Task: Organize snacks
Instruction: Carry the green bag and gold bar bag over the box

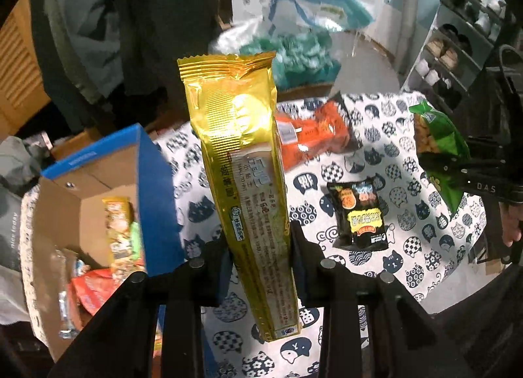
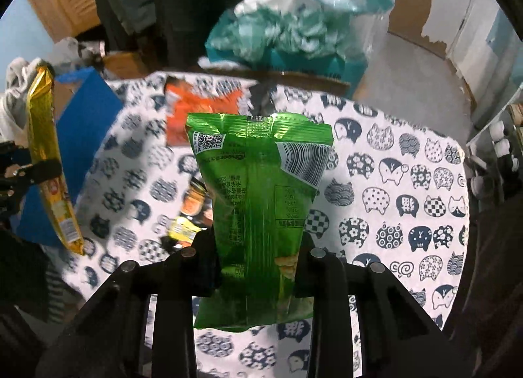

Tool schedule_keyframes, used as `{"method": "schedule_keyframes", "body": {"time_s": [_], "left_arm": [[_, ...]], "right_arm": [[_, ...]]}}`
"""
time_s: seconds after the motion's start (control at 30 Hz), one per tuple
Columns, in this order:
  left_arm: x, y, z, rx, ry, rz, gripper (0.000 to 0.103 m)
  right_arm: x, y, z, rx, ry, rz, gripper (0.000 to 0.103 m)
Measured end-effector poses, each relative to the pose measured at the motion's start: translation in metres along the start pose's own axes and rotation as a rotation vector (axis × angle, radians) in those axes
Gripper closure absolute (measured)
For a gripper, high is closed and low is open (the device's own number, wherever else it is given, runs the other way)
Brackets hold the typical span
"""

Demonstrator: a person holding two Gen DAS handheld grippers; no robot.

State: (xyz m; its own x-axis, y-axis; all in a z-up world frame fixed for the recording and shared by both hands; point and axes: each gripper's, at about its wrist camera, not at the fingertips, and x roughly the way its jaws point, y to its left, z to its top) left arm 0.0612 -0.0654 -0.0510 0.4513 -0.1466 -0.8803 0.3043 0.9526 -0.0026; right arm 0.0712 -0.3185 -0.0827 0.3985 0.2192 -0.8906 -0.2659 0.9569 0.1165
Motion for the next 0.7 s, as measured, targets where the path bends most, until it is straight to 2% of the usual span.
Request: {"method": "schedule_keyframes", "body": {"time_s": [0.4, 0.53, 0.7], "left_arm": [[-0.060, 0.012, 0.000, 0.028, -0.129, 0.051, 0.071], [-0.076, 0.018, -0.002, 0.038, -0.164, 0.079, 0.071], [-0.095, 0.035, -0.003, 0.017, -0.198, 0.077, 0.071]], "right_arm": [[-0.052, 0.059, 0.022, -0.063, -0.131, 0.050, 0.075], [-0.061, 0.077, 0.029, -0.084, -0.160, 0.056, 0.075], [-0.066, 0.098, 0.039, -0.109, -0.180, 0.070, 0.075]]}}
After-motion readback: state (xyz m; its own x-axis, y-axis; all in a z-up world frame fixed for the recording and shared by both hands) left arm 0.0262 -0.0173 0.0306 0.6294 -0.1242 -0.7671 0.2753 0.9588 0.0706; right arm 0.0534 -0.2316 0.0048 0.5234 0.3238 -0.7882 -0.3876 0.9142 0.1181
